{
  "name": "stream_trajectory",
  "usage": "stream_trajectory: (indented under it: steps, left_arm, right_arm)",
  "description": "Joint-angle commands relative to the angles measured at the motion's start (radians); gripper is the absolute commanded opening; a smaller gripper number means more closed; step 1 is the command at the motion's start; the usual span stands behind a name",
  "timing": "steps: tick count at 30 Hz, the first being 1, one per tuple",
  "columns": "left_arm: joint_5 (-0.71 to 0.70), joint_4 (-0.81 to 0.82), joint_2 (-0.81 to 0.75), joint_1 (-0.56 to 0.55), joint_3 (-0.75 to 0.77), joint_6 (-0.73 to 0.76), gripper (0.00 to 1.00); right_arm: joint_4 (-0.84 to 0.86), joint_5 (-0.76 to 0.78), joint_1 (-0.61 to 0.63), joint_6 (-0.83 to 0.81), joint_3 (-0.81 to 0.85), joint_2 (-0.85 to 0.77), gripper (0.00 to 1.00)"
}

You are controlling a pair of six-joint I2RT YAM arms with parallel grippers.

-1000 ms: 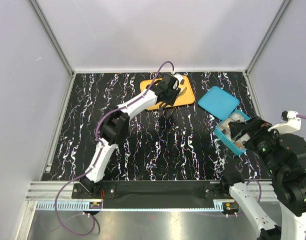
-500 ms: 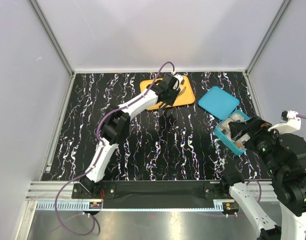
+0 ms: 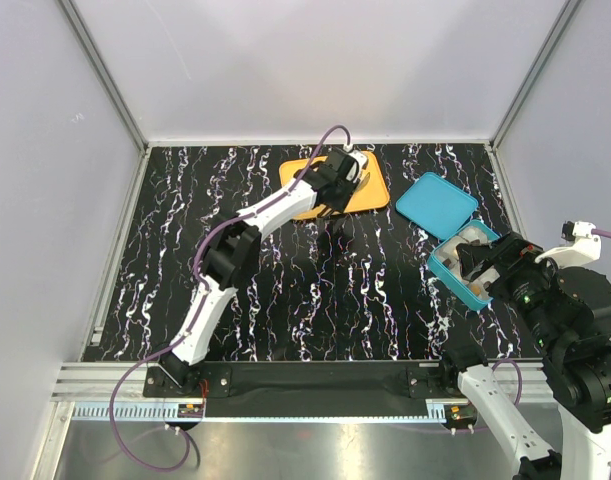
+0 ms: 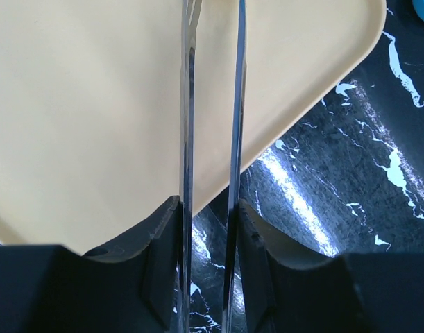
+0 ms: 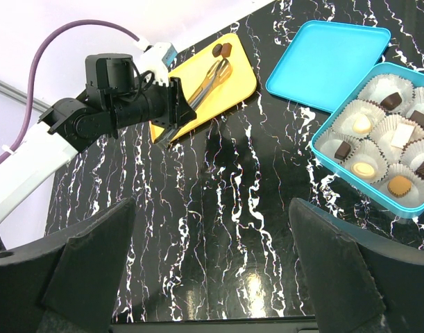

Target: Pack the chocolate

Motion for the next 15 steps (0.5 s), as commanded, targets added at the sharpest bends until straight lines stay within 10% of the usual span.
stream_trajectory:
  steps: [1,15]
  left_arm:
    - [-0.014,0.036,-0.036,-0.018,0.037,0.019,0.37]
    - [0.05,0.093,-0.171,-0.04,-0.035,-0.031,0.31]
  right_arm:
    - [0.021,0.022,0.004,-0.008,0.014,-0.001,1.0]
    - [0.01,0.017,0.004,0.004,0.026,-0.01,1.0]
